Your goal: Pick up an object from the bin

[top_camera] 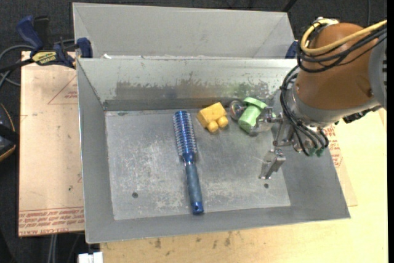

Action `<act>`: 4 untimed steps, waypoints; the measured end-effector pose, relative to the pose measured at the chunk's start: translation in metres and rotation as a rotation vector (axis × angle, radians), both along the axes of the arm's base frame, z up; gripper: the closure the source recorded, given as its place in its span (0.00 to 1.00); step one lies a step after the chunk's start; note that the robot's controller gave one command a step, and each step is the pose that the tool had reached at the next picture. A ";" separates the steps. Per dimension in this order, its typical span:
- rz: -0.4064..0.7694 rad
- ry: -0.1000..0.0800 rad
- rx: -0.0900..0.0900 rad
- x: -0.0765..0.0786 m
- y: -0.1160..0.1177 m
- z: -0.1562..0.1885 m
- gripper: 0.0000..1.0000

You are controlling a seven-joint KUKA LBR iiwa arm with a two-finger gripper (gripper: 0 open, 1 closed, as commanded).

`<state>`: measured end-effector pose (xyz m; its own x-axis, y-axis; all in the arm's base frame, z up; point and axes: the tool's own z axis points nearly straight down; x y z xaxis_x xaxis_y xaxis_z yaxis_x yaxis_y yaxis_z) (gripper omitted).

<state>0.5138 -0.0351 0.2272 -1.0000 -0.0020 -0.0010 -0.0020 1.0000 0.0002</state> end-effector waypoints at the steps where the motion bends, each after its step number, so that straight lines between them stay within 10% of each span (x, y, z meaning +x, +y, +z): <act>1: 0.393 0.006 0.002 -0.023 0.027 -0.119 0.00; 2: 0.447 -0.008 0.000 0.044 0.037 -0.108 0.00; 3: 0.740 0.003 0.001 -0.023 0.015 -0.094 0.00; 4: 0.852 0.000 -0.003 -0.005 -0.080 -0.113 0.00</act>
Offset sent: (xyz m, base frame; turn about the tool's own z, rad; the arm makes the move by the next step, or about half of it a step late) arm -0.0213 0.0260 -0.1167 -0.3944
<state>0.5086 -0.1155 0.1138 -0.6568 -0.7540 0.0002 -0.7540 0.6568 -0.0025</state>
